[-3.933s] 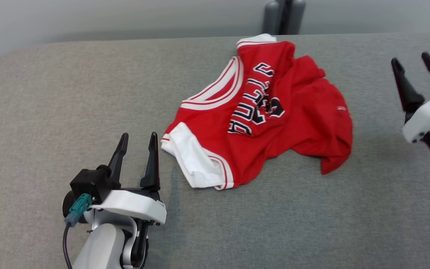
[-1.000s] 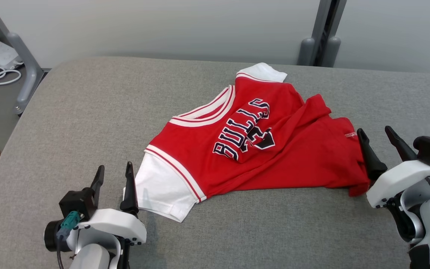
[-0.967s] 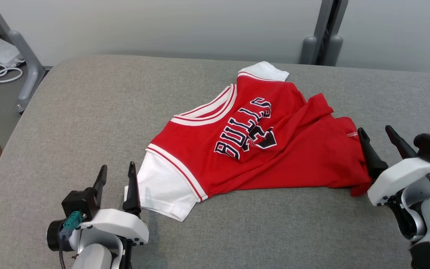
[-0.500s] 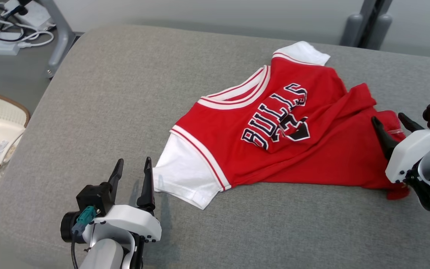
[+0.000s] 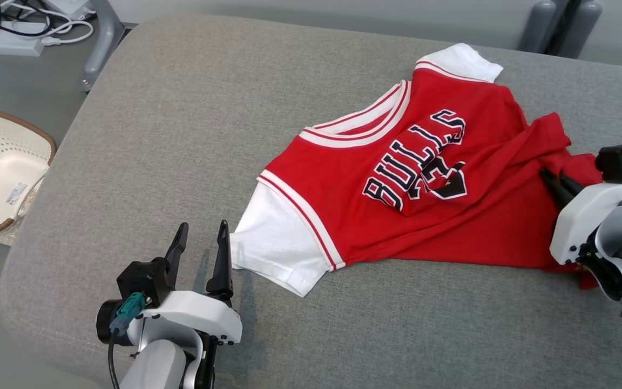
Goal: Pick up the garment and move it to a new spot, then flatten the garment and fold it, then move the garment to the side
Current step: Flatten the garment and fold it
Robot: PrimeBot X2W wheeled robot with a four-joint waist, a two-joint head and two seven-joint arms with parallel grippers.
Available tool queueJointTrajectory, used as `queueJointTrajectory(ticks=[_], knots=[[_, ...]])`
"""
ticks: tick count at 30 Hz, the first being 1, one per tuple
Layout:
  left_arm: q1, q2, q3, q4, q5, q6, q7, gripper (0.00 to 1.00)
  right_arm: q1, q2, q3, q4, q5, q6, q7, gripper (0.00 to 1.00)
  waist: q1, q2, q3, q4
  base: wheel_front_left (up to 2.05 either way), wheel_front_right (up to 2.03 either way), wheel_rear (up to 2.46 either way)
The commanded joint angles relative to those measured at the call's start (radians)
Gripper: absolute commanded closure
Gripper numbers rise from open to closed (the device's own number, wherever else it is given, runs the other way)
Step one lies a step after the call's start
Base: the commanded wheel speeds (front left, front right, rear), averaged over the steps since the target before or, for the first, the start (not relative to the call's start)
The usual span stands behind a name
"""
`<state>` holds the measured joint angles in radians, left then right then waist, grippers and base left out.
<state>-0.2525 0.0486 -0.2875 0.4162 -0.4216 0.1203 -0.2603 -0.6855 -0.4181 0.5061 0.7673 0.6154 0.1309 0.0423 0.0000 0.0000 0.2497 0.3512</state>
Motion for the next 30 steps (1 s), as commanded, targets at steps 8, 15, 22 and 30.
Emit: queueJointTrajectory(ticks=[8,15,22,30], knots=[[0.004,0.005,0.019,0.012,0.01,0.002,-0.006,0.0,0.001,-0.007,0.1,-0.015,0.037,0.0,-0.093,1.0,0.0,0.0,-0.052,-0.062,0.0,0.0,0.0],[0.041,0.005,0.064,0.02,0.024,-0.004,-0.006,0.0,0.105,-0.003,0.142,-0.157,0.146,0.0,-0.104,1.0,0.0,0.0,-0.132,-0.166,0.0,0.0,0.0],[0.083,0.005,0.105,0.018,0.023,-0.01,-0.005,0.0,0.308,-0.052,0.149,-0.413,0.292,0.0,0.002,1.0,0.0,0.0,-0.202,-0.284,0.0,0.0,0.0],[0.088,0.005,0.109,0.013,0.006,-0.008,-0.005,0.0,0.541,-0.115,0.038,-0.642,0.372,0.0,0.213,1.0,0.0,0.0,-0.223,-0.365,0.0,0.0,0.0]])
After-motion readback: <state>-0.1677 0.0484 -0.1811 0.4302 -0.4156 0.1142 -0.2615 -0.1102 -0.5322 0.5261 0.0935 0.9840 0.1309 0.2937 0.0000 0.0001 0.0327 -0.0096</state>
